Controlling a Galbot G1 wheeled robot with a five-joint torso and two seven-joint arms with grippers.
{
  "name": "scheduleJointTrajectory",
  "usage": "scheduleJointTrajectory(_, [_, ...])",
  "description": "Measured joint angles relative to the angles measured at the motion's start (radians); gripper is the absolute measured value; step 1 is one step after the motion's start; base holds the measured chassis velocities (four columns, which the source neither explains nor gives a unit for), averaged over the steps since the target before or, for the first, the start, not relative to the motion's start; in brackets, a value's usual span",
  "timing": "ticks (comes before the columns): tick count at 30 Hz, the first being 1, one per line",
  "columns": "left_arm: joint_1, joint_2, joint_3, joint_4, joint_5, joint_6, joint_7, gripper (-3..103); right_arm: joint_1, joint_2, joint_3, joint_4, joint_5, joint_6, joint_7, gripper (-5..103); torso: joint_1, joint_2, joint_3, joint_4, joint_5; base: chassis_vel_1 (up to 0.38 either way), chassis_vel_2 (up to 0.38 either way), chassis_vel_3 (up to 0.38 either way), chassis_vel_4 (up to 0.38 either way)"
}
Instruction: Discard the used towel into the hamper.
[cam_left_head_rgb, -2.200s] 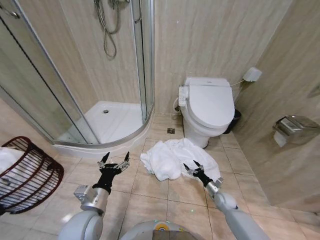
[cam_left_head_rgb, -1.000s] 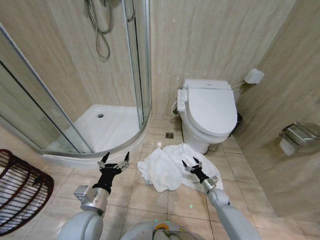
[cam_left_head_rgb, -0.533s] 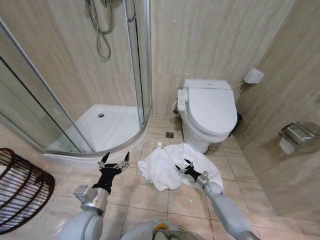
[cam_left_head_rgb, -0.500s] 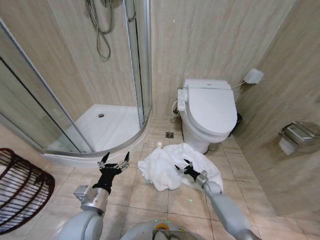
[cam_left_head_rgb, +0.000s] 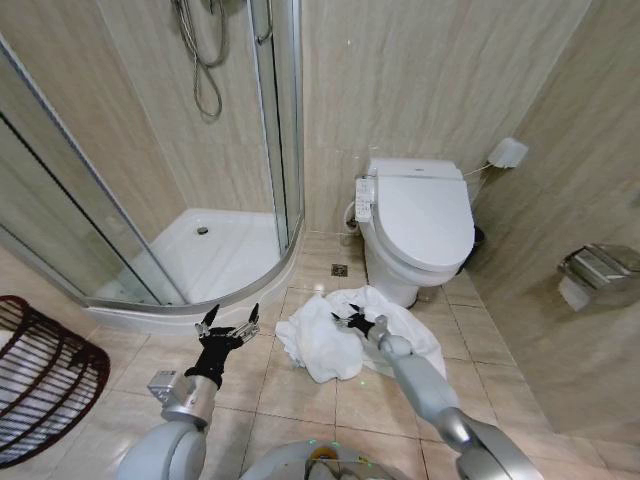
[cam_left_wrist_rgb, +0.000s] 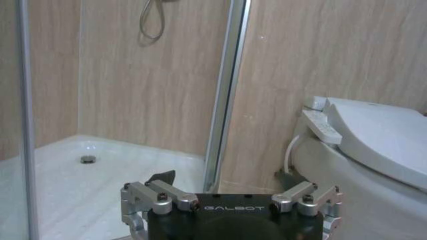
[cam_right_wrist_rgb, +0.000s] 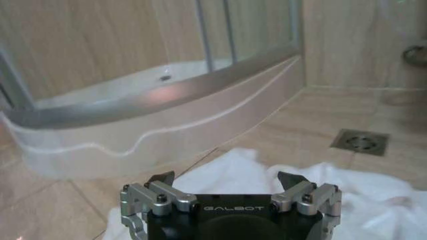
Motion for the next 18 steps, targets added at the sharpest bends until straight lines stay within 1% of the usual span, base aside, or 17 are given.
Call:
scheduleJointTrajectory(1, [0.000, 0.000, 0.000, 0.000, 0.000, 0.000, 0.000, 100, 0.000, 0.000, 0.000, 0.000, 0.000, 0.000, 0.000, 100, 0.000, 0.000, 0.000, 0.0000, 0.0000, 0.000, 0.000, 0.000, 0.000])
scheduleJointTrajectory(2, [0.000, 0.000, 0.000, 0.000, 0.000, 0.000, 0.000, 100, -0.001, 0.014, -0.003, -0.009, -0.022, 0.000, 0.015, 100, 0.000, 0.000, 0.000, 0.0000, 0.0004, 0.000, 0.000, 0.000, 0.000])
scheduleJointTrajectory(4, [0.000, 0.000, 0.000, 0.000, 0.000, 0.000, 0.000, 100, -0.005, 0.045, -0.011, -0.040, -0.078, -0.004, 0.076, 100, 0.000, 0.000, 0.000, 0.0000, 0.0001, 0.000, 0.000, 0.000, 0.000])
scheduleJointTrajectory(5, [0.000, 0.000, 0.000, 0.000, 0.000, 0.000, 0.000, 100, -0.005, 0.045, -0.011, -0.040, -0.078, -0.004, 0.076, 100, 0.000, 0.000, 0.000, 0.0000, 0.0001, 0.000, 0.000, 0.000, 0.000])
scheduleJointTrajectory(6, [0.000, 0.000, 0.000, 0.000, 0.000, 0.000, 0.000, 100, -0.006, 0.058, -0.011, -0.062, -0.112, -0.007, 0.106, 100, 0.000, 0.000, 0.000, 0.0002, 0.0004, 0.000, 0.000, 0.000, 0.000])
scheduleJointTrajectory(7, [0.000, 0.000, 0.000, 0.000, 0.000, 0.000, 0.000, 100, -0.007, 0.072, -0.006, -0.093, -0.161, -0.009, 0.154, 100, 0.000, 0.000, 0.000, 0.0002, 0.0003, 0.000, 0.000, 0.000, 0.000])
scheduleJointTrajectory(8, [0.000, 0.000, 0.000, 0.000, 0.000, 0.000, 0.000, 100, -0.007, 0.072, -0.006, -0.093, -0.161, -0.009, 0.154, 100, 0.000, 0.000, 0.000, 0.0002, 0.0003, 0.000, 0.000, 0.000, 0.000])
scheduleJointTrajectory(10, [0.000, 0.000, 0.000, 0.000, 0.000, 0.000, 0.000, 100, -0.011, 0.084, 0.004, -0.139, -0.234, -0.017, 0.237, 100, 0.000, 0.000, 0.000, 0.0001, 0.0003, 0.000, 0.000, 0.000, 0.000])
scheduleJointTrajectory(11, [0.000, 0.000, 0.000, 0.000, 0.000, 0.000, 0.000, 100, -0.011, 0.084, 0.004, -0.139, -0.234, -0.017, 0.237, 100, 0.000, 0.000, 0.000, 0.0001, 0.0003, 0.000, 0.000, 0.000, 0.000])
scheduleJointTrajectory(13, [0.000, 0.000, 0.000, 0.000, 0.000, 0.000, 0.000, 100, -0.026, 0.081, 0.006, -0.143, -0.243, -0.033, 0.278, 100, 0.000, 0.000, 0.000, 0.0001, 0.0003, 0.000, 0.000, 0.000, 0.000])
scheduleJointTrajectory(18, [0.000, 0.000, 0.000, 0.000, 0.000, 0.000, 0.000, 100, -0.045, 0.071, 0.015, -0.128, -0.243, -0.042, 0.294, 100, 0.000, 0.000, 0.000, 0.0000, 0.0003, 0.000, 0.000, 0.000, 0.000])
